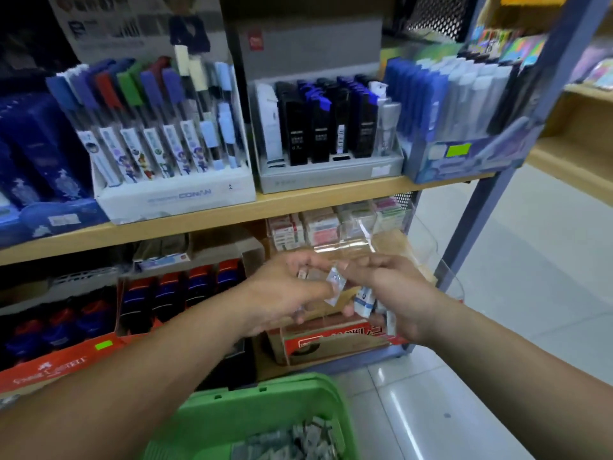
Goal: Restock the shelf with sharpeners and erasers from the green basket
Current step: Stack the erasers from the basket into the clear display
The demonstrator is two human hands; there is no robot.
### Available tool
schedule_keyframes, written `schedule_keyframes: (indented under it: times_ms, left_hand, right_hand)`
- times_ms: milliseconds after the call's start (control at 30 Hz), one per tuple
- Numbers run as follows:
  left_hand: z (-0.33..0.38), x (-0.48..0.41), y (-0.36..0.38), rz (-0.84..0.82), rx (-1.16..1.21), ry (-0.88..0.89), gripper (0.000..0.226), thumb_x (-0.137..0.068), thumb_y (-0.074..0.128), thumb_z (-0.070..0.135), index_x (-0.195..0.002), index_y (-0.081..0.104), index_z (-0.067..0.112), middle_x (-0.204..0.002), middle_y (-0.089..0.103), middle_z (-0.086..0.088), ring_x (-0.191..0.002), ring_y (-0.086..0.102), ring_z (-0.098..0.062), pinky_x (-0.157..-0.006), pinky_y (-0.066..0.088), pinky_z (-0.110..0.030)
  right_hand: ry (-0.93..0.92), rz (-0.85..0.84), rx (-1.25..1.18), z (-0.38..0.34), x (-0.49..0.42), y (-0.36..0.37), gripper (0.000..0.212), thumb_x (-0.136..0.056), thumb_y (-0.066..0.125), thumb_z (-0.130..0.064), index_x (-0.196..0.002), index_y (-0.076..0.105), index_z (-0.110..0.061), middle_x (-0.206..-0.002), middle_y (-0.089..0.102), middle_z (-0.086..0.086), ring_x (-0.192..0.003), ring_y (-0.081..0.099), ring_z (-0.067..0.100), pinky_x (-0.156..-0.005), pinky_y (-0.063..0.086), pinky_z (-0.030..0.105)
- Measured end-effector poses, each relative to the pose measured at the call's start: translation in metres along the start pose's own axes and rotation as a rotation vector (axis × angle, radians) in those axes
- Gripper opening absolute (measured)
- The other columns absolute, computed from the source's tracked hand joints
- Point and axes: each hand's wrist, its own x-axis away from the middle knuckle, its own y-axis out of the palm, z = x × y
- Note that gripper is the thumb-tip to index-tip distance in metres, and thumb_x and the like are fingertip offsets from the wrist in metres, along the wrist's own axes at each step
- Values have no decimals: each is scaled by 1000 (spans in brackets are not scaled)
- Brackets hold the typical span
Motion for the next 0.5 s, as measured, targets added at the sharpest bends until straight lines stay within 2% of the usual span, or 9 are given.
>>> schedule_keyframes:
  times_ms: [67,133,167,233,300,367,433,500]
  left_hand:
    - [10,-13,8,-68,-173,64,46,-88,80,16,-124,64,39,-118,65,6,-62,61,-13,-57,54,-32]
    - [17,-26,17,-71,-280,120,34,-88,79,19,-114,68,38,-115,62,13,-63,62,-12,-56,56,-31]
    - [19,-34,21,-36,-277,130,23,-88,79,20,-105,70,33,-107,63,13,-64,62,-14,-55,55,-33]
    - [20,-51,24,51,-219,129,13,-89,78,23,-90,65,27,-89,61,8,-63,60,-16,-54,53,-33]
    - [22,-67,25,147,-220,119,18,-91,76,31,-92,61,20,-80,59,6,-60,58,-15,-52,51,-28]
    - [24,-78,29,196,-187,90,23,-92,76,34,-96,61,16,-74,60,3,-58,56,-14,-49,49,-24]
    - [24,-83,36,220,-97,68,20,-92,77,30,-104,65,21,-78,63,0,-58,55,-12,-47,48,-24]
    - [24,-85,43,229,-48,66,25,-92,75,22,-116,67,26,-84,65,-2,-60,55,-14,-44,45,-23]
  right_hand:
    - [-17,26,-2,1,0,-13,39,-89,82,-26,-113,69,2,-90,79,12,-60,72,30,-61,58,36]
    - [-30,80,42,-1,-1,-26,40,-87,84,-30,-110,72,1,-89,80,13,-75,77,42,-77,59,56]
    - [-50,126,80,-2,-2,-33,39,-85,85,-33,-105,74,-2,-89,80,11,-79,77,42,-77,59,58]
    - [-104,214,145,-3,-3,-48,32,-84,86,-35,-94,75,-7,-88,78,12,-71,77,34,-70,62,54]
    - [-143,252,214,0,-4,-61,28,-84,87,-32,-88,73,-8,-86,78,17,-66,77,33,-69,63,46]
    - [-147,222,326,8,-5,-69,22,-81,89,-28,-88,75,-12,-86,78,14,-70,77,33,-73,65,48]
    - [-136,159,465,20,-5,-73,22,-76,93,-28,-89,78,-18,-93,75,0,-75,76,22,-76,65,43]
    - [-127,93,638,29,-8,-74,24,-74,93,-31,-94,80,-25,-97,72,-5,-70,74,16,-68,64,38]
